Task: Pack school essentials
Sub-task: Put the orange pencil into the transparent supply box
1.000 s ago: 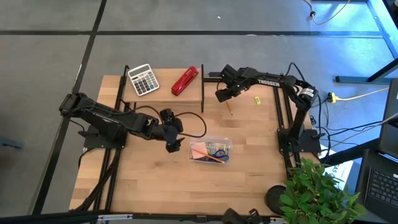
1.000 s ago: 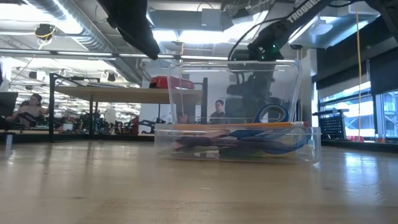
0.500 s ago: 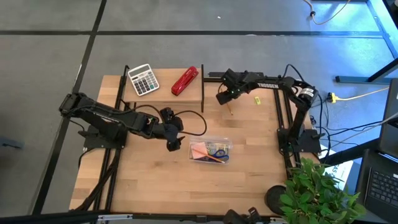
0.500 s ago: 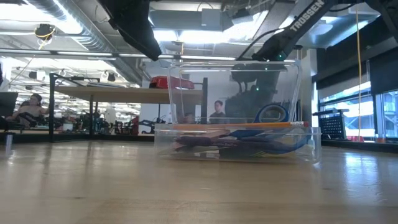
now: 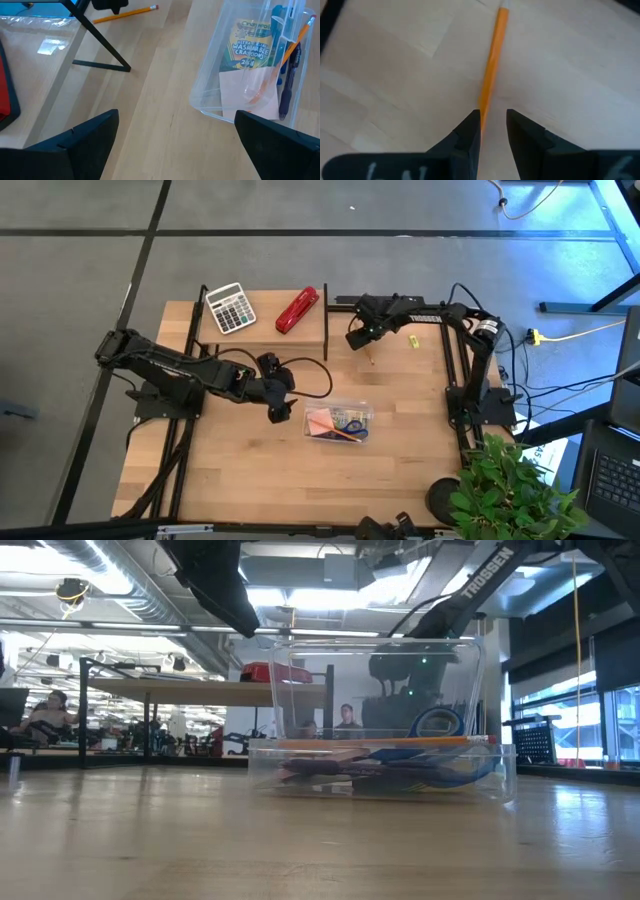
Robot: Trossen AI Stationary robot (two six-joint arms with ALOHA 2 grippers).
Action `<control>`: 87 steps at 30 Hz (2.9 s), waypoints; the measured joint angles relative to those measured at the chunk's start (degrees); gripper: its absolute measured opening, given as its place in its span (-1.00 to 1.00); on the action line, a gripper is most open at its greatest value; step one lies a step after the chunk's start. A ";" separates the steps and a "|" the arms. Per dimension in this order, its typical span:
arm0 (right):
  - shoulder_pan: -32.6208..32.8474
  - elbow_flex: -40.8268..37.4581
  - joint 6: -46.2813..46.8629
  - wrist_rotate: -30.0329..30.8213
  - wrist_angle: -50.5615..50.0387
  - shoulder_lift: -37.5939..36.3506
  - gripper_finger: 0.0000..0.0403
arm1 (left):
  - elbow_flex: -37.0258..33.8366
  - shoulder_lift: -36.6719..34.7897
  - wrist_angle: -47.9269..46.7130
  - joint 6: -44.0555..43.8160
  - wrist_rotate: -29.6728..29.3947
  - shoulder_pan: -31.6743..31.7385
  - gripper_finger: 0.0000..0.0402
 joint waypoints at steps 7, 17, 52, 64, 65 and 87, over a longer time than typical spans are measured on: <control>0.02 0.12 -0.17 -0.76 0.45 2.17 -0.52 | 0.00 0.00 -0.01 0.00 0.00 0.00 0.96; 0.02 0.22 -0.17 -0.70 0.45 2.47 -0.60 | 0.00 0.00 -0.01 0.00 0.00 -0.02 0.96; 0.20 9.73 -6.31 -2.90 -10.23 2.95 -0.99 | 0.00 0.00 -0.01 -0.02 0.04 -0.02 0.96; 0.64 18.15 -10.05 -2.37 -24.63 2.79 -1.00 | 0.00 0.00 -0.02 -0.02 0.04 -0.02 0.96; 0.73 19.12 -10.20 -2.05 -25.71 2.79 -1.00 | 0.00 0.00 -0.01 -0.02 0.04 -0.04 0.96; 6.65 38.54 -8.84 6.50 -44.42 2.56 -1.00 | 0.00 0.00 -0.05 0.00 0.04 -0.04 0.96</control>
